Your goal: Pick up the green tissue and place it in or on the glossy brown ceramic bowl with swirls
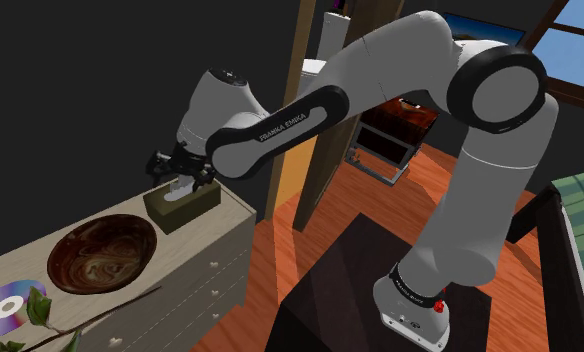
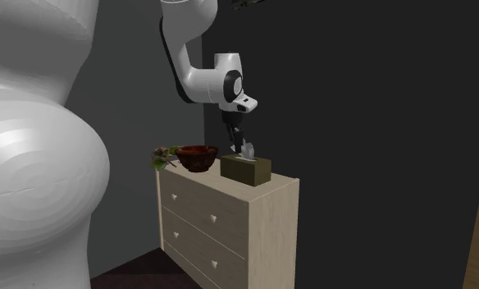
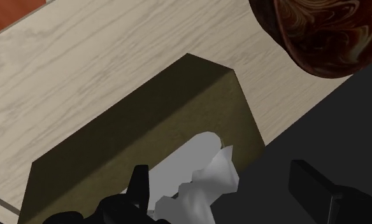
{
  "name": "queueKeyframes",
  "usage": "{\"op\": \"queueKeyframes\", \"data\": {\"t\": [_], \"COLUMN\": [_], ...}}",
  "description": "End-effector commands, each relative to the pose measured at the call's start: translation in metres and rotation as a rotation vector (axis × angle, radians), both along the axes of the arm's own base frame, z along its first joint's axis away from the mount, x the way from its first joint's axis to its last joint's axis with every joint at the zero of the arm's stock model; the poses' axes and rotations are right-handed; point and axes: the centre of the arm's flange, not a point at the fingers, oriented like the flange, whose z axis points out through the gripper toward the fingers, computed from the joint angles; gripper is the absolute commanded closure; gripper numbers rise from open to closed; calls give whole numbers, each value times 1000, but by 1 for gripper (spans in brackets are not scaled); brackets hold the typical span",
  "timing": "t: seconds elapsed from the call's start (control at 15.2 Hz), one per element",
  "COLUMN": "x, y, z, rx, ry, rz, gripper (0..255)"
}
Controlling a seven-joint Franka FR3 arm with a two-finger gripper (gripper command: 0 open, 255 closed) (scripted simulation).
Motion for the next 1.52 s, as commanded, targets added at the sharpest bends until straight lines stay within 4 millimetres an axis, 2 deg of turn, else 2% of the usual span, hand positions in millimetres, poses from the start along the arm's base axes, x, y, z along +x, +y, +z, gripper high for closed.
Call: {"op": "queueKeyframes", "data": {"t": [0.0,0.46,0.53,1.12,1.45], "x": [3,3,3,3,3], "y": [2,2,2,2,2], "z": [-8,-8,-8,-8,19], "rx": [0,0,0,0,0], "ry": [0,0,0,0,0], "rz": [0,0,0,0,0], "gripper": [0,0,255,255,255]}}
